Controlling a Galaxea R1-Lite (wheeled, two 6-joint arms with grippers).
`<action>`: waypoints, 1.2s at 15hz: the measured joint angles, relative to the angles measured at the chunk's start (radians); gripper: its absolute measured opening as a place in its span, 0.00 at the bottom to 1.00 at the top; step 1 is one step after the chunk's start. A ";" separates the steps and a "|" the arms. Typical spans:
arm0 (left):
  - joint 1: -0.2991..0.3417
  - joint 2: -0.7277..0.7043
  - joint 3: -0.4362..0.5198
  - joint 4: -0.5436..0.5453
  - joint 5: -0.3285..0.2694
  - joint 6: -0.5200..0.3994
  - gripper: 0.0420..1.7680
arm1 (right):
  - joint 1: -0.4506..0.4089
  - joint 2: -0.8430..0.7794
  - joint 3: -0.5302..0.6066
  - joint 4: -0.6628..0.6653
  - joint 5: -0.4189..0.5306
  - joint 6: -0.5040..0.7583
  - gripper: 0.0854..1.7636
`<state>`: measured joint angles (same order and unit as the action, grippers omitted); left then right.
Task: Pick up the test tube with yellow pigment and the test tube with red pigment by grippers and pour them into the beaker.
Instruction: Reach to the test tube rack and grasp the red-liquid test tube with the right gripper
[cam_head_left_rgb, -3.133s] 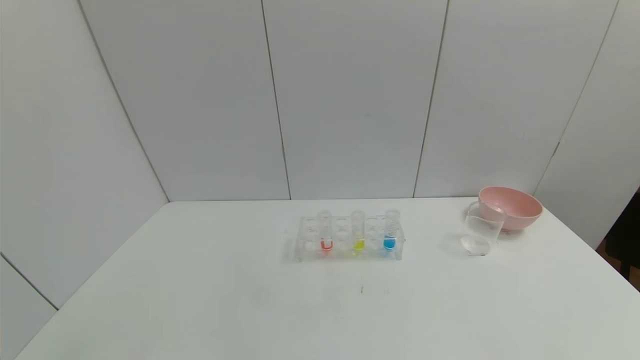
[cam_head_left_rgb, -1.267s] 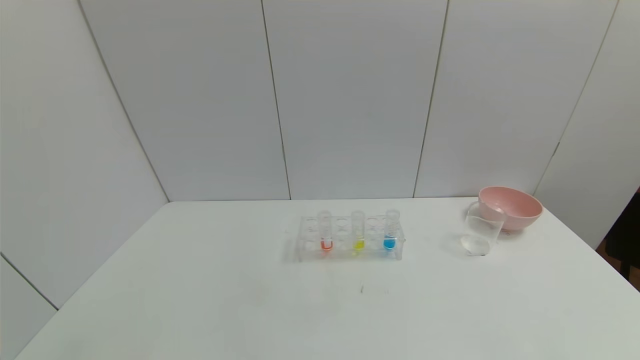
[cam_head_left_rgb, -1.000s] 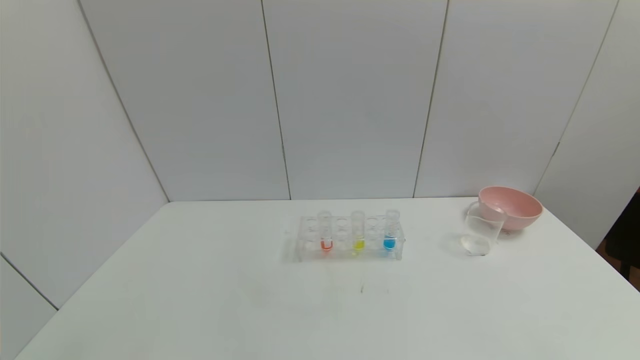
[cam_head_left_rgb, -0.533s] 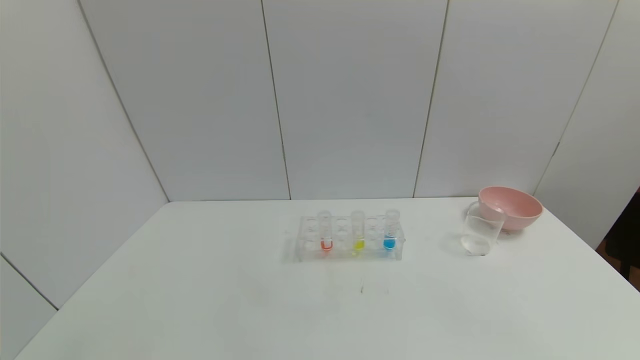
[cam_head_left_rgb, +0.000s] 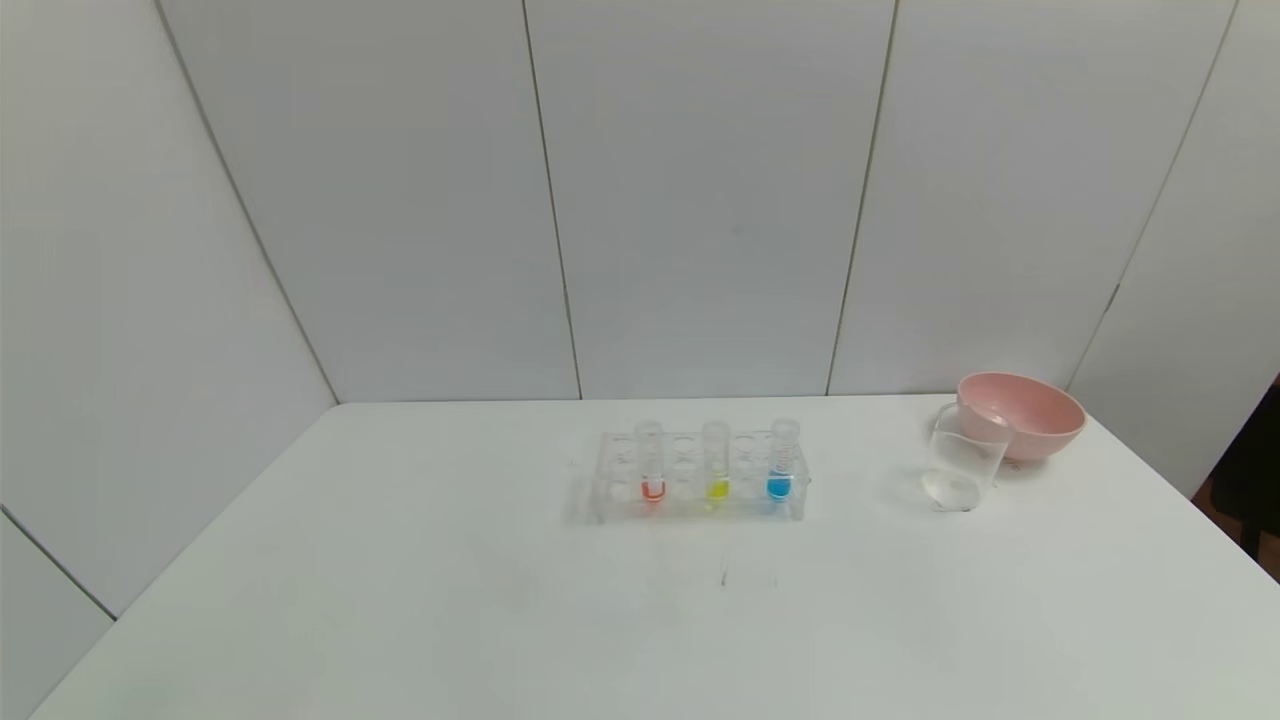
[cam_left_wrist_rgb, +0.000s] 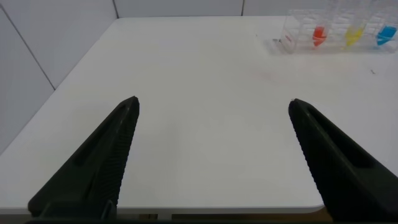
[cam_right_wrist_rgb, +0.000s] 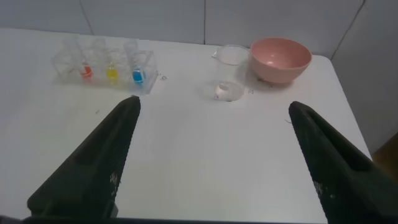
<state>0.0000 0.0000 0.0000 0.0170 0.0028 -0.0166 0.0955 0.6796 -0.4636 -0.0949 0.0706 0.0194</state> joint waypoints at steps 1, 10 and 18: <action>0.000 0.000 0.000 0.000 0.000 0.000 0.97 | 0.025 0.045 -0.026 -0.003 0.000 0.001 0.97; 0.000 0.000 0.000 0.000 0.000 0.000 0.97 | 0.296 0.385 -0.216 -0.016 -0.156 0.058 0.97; 0.000 0.000 0.000 0.000 0.000 0.000 0.97 | 0.658 0.614 -0.306 -0.058 -0.461 0.220 0.97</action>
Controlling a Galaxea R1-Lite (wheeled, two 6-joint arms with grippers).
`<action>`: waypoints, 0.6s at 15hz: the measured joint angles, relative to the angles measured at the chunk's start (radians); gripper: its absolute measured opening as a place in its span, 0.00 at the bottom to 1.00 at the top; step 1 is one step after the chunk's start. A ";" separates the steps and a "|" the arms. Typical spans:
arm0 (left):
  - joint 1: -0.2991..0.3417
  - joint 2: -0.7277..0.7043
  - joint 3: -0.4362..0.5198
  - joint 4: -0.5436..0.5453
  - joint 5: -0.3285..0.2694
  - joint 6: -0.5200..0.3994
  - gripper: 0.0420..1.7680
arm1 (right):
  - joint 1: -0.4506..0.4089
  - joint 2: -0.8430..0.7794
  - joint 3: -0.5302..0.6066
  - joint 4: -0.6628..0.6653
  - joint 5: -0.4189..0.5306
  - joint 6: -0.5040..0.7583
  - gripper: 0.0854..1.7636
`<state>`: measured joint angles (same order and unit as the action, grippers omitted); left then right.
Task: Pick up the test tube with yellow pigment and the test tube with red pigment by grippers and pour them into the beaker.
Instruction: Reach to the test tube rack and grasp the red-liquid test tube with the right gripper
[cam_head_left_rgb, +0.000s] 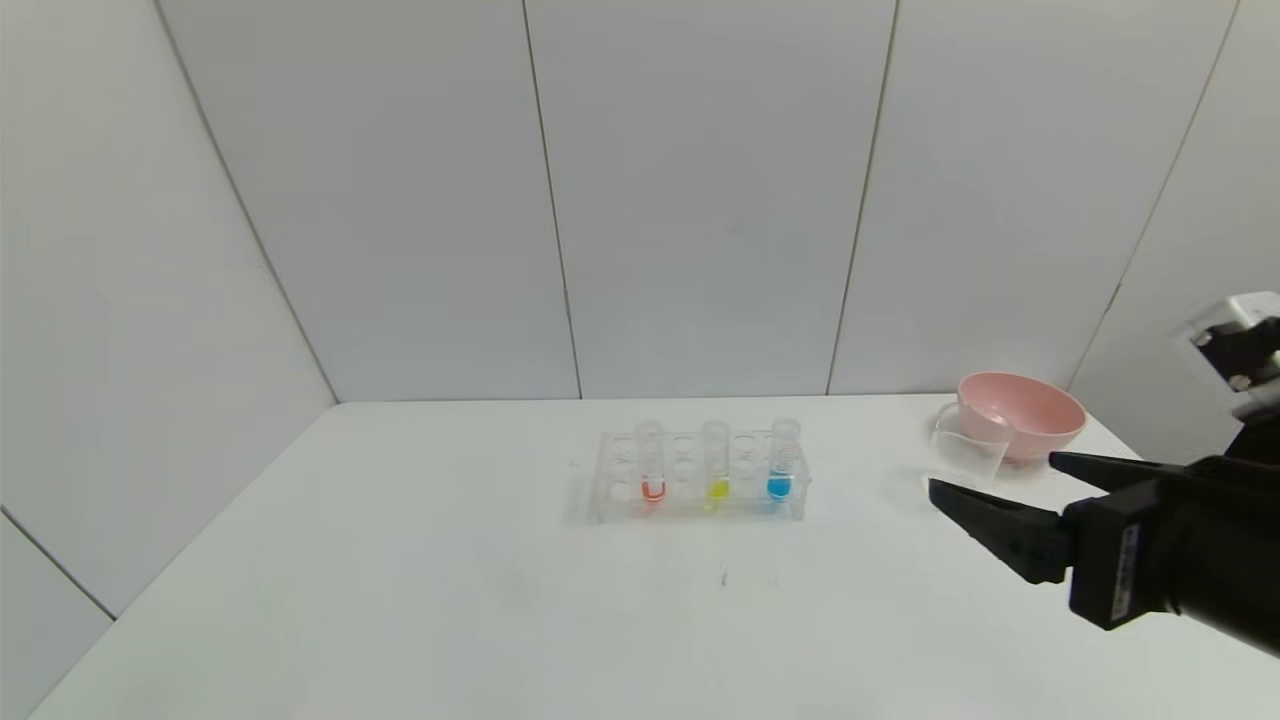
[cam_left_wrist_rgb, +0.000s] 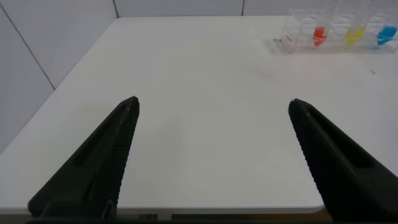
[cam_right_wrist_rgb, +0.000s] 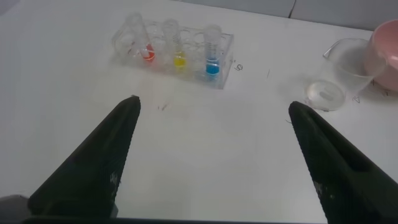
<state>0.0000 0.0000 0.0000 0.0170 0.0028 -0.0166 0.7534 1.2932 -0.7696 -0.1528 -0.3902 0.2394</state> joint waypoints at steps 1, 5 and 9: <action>0.000 0.000 0.000 0.000 0.000 0.000 0.97 | 0.025 0.036 -0.010 -0.022 -0.028 0.009 0.97; 0.000 0.000 0.000 0.000 0.000 0.000 0.97 | 0.113 0.195 -0.040 -0.142 -0.129 0.019 0.97; 0.000 0.000 0.000 0.000 0.000 0.000 0.97 | 0.205 0.368 -0.089 -0.228 -0.217 0.026 0.97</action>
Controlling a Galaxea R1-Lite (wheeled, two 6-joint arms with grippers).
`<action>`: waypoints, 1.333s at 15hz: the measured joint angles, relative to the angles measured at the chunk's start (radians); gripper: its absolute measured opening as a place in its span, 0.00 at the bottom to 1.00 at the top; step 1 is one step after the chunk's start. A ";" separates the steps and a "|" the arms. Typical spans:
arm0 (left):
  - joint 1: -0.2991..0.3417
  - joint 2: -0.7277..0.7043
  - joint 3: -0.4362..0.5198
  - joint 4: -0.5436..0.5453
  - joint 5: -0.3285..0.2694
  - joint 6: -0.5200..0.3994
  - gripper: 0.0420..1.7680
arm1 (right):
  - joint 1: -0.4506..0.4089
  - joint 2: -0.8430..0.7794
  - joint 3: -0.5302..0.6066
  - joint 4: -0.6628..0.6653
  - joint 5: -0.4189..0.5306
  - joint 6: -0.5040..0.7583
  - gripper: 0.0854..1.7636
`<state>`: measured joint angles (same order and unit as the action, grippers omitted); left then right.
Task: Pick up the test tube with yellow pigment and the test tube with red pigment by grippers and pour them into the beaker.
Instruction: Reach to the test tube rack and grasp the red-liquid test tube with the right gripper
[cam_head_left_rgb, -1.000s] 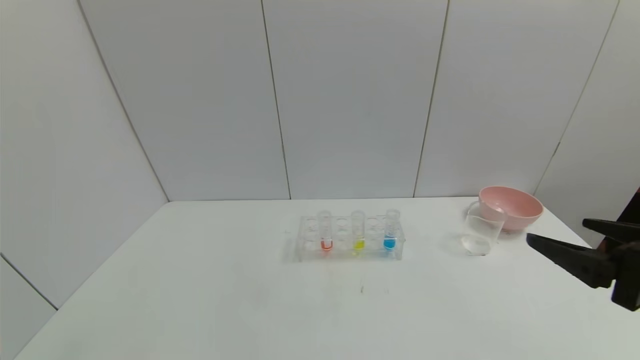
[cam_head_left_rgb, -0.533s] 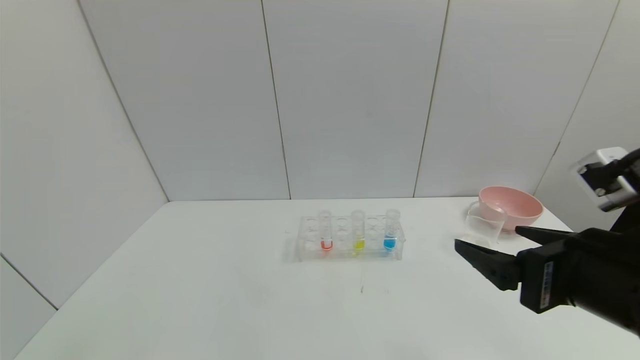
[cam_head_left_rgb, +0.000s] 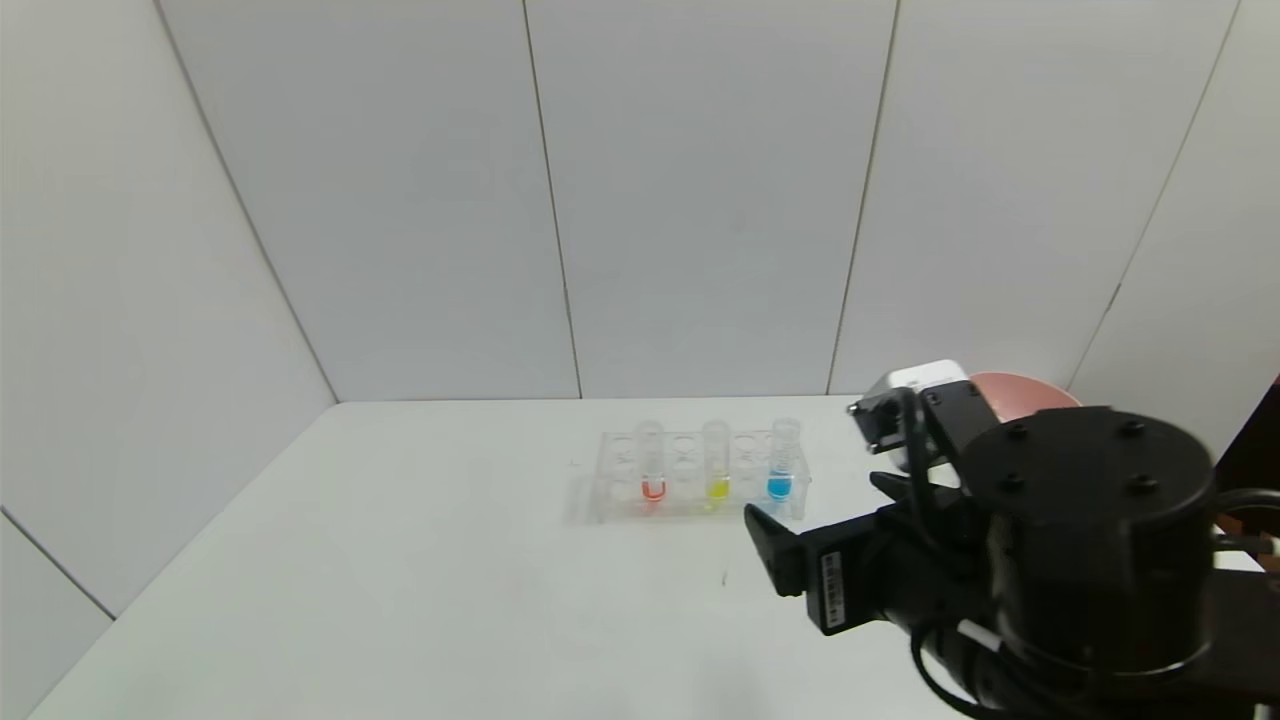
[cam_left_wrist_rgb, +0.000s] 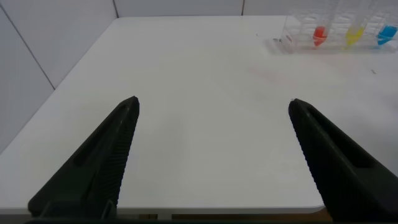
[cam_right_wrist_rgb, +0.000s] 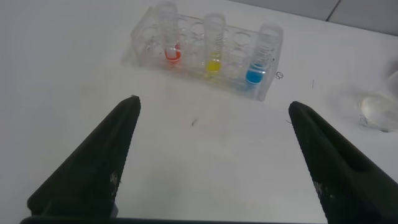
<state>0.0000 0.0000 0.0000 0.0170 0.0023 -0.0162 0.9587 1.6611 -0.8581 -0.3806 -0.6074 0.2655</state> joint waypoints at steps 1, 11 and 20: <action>0.000 0.000 0.000 0.000 0.000 0.000 0.97 | 0.014 0.033 -0.020 -0.001 -0.006 0.015 0.97; 0.000 0.000 0.000 0.000 0.000 0.000 0.97 | 0.035 0.329 -0.288 0.006 -0.011 0.055 0.97; 0.000 0.000 0.000 0.000 0.000 0.000 0.97 | 0.010 0.566 -0.514 -0.002 -0.051 0.067 0.97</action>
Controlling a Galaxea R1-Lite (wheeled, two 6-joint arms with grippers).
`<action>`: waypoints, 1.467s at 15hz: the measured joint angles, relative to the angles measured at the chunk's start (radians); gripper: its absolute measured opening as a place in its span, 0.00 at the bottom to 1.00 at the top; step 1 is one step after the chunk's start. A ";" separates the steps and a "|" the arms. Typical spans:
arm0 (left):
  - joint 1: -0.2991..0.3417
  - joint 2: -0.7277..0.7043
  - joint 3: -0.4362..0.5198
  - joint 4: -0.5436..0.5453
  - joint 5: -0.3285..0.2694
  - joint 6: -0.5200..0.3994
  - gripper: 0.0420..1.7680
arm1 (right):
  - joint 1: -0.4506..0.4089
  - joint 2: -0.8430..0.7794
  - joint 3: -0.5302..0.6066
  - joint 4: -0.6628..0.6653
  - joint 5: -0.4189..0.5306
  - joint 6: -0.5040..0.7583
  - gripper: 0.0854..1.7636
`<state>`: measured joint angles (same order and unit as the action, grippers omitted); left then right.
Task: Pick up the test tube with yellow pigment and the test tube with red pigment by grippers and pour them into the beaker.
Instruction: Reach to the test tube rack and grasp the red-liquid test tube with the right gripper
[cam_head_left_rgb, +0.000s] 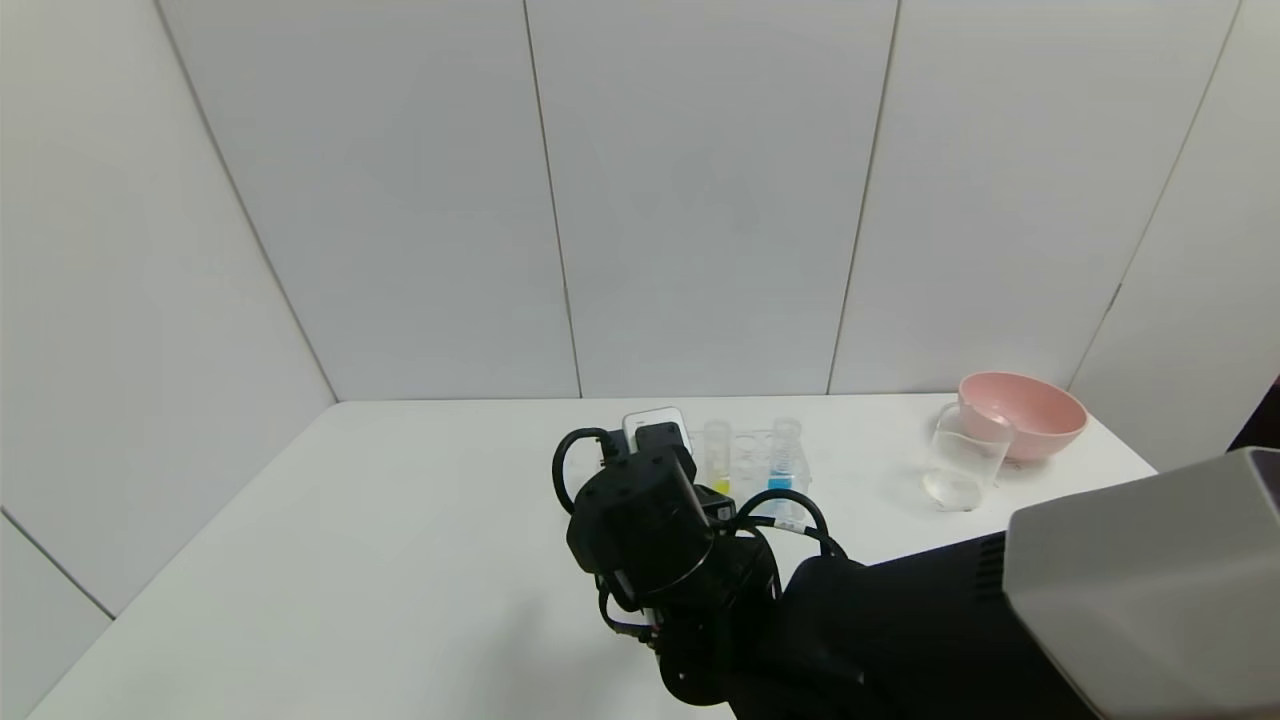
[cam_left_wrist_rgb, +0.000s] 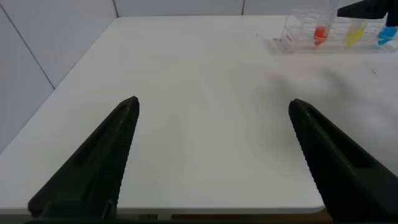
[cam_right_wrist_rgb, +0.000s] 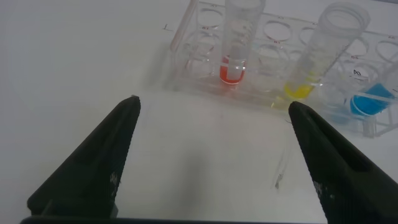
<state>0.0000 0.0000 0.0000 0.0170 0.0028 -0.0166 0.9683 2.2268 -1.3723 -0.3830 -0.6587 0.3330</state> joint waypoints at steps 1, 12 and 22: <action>0.000 0.000 0.000 0.000 0.000 0.000 0.97 | -0.005 0.025 -0.023 0.000 -0.003 0.000 0.97; 0.000 0.000 0.000 0.000 0.000 0.000 0.97 | -0.077 0.223 -0.290 0.016 -0.004 -0.043 0.97; 0.000 0.000 0.000 0.000 0.000 0.000 0.97 | -0.128 0.317 -0.451 0.030 -0.005 -0.086 0.97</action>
<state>0.0000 0.0000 0.0000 0.0170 0.0028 -0.0166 0.8404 2.5438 -1.8236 -0.3534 -0.6638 0.2468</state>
